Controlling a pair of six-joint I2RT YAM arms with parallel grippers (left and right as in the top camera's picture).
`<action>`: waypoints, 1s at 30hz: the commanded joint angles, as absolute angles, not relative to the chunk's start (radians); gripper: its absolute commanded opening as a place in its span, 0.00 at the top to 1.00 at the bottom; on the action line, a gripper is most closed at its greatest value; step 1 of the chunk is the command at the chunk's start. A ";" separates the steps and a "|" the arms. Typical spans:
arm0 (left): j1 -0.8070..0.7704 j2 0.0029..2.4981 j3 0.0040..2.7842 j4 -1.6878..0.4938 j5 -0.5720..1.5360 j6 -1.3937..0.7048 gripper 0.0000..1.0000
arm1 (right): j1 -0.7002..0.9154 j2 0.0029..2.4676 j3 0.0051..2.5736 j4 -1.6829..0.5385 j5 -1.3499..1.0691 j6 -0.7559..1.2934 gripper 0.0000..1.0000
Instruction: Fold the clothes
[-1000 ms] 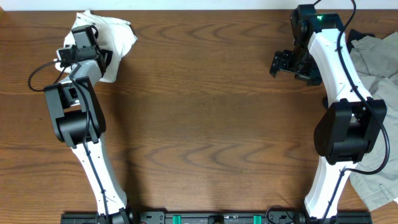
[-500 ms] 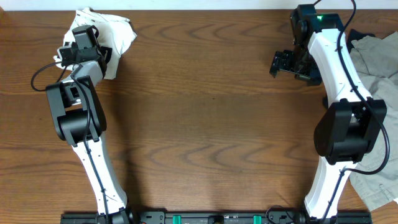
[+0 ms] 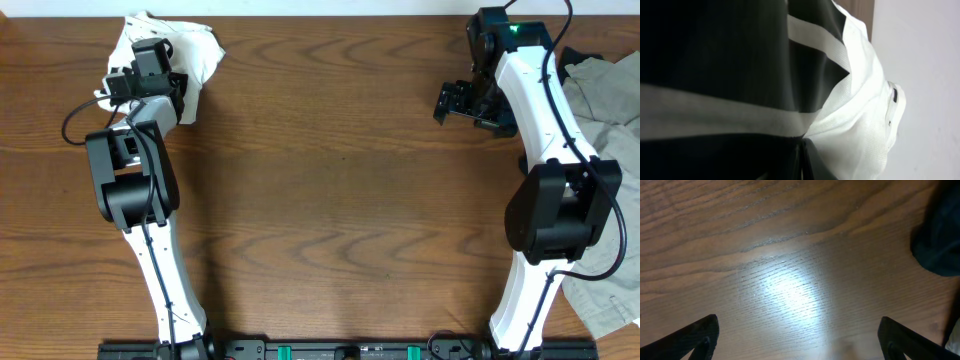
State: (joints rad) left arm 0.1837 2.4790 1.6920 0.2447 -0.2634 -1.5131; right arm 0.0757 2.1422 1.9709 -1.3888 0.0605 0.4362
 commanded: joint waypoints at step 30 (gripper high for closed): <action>0.179 2.152 1.642 0.087 0.078 -0.532 0.94 | 0.071 2.133 1.982 -1.388 0.072 0.433 0.01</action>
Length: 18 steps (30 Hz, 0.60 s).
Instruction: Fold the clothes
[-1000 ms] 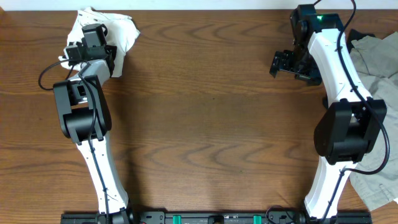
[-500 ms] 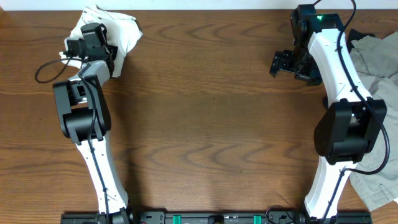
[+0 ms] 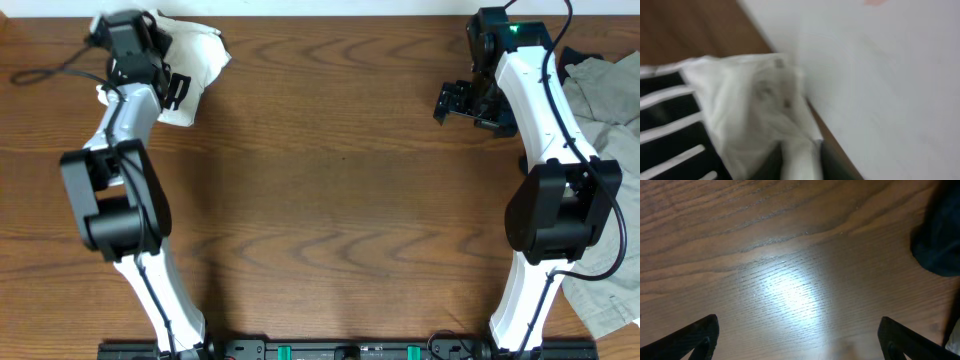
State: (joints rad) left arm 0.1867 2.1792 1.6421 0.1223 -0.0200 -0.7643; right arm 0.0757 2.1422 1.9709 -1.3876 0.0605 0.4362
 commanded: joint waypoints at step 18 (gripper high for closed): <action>0.135 2.234 1.641 -0.130 0.055 0.113 0.94 | 0.072 2.133 1.982 -1.387 0.072 0.433 0.01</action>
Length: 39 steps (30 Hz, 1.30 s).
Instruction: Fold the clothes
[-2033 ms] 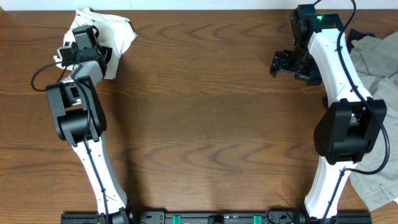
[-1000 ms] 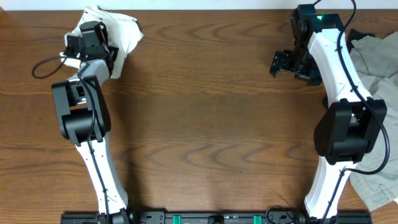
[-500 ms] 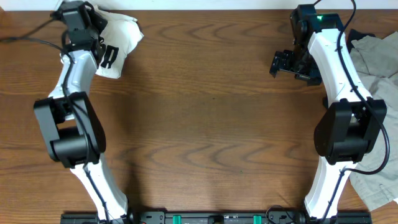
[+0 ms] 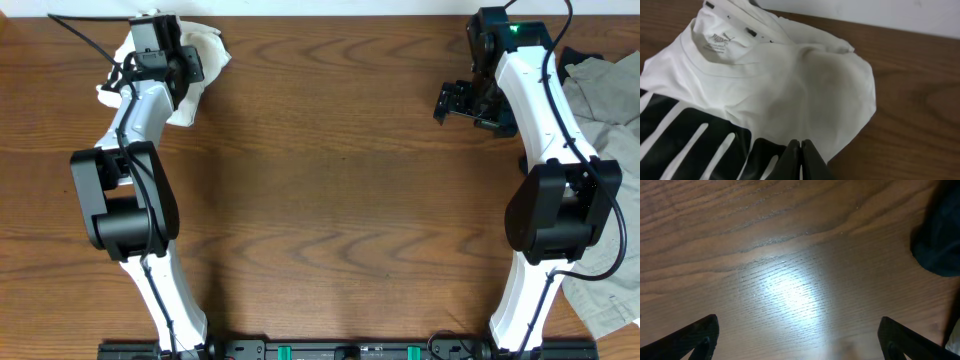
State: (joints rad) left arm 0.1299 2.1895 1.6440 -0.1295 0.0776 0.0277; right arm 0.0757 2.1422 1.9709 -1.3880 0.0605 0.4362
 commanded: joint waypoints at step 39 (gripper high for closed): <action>0.083 2.430 1.642 0.111 0.015 -0.369 0.94 | 0.072 2.133 1.982 -1.387 0.071 0.433 0.01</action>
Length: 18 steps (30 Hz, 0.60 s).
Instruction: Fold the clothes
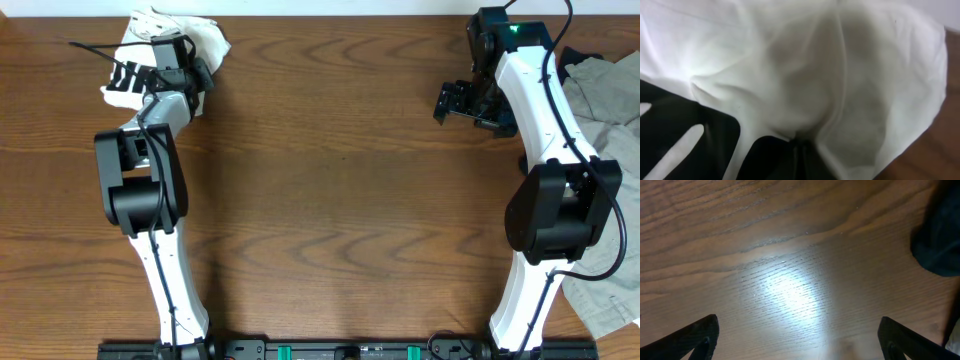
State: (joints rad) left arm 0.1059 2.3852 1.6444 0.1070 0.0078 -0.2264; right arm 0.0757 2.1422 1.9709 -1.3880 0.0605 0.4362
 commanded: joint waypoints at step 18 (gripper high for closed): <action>0.090 2.429 1.642 0.200 -0.054 -0.468 0.94 | 0.072 2.133 1.982 -1.387 0.072 0.433 0.01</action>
